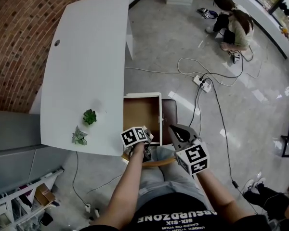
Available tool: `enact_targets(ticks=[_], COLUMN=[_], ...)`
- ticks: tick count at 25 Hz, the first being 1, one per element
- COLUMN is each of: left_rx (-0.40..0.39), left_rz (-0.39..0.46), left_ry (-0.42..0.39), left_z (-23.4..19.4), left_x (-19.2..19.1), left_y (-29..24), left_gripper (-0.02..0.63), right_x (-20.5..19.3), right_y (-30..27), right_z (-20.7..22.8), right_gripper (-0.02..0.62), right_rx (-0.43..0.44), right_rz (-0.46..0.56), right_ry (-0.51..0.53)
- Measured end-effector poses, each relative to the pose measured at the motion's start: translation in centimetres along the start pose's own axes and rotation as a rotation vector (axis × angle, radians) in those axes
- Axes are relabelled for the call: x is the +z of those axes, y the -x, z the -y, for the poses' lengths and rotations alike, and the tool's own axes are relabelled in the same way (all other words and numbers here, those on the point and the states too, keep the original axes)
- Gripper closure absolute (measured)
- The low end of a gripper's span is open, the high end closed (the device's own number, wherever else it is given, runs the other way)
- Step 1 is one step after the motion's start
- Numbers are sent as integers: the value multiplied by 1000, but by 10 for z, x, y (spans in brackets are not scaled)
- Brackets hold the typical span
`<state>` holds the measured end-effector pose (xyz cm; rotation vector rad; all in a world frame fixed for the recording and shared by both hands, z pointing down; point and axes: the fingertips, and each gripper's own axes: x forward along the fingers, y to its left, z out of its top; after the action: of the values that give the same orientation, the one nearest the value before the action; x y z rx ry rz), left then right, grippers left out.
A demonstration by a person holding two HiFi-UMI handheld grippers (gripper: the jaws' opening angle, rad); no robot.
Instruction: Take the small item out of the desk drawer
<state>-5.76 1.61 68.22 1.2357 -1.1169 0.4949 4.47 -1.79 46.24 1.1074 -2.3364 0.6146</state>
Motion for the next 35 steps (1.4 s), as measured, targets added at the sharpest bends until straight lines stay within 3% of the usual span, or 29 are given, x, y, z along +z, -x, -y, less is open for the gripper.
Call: enact_targets(ticks=[22,35], left_rx=[-152,-185], left_rz=[167,230], left_ry=[-20,-192], left_z=[46,79], left_x=[20,24], left_y=[86,130], left_gripper=[468,468], right_x=[16,21], right_y=[26,36], right_z=[-9,-14], right_gripper=[598,598], right_rx=[-2,15], right_rz=[31,21], right_ry=[45,77])
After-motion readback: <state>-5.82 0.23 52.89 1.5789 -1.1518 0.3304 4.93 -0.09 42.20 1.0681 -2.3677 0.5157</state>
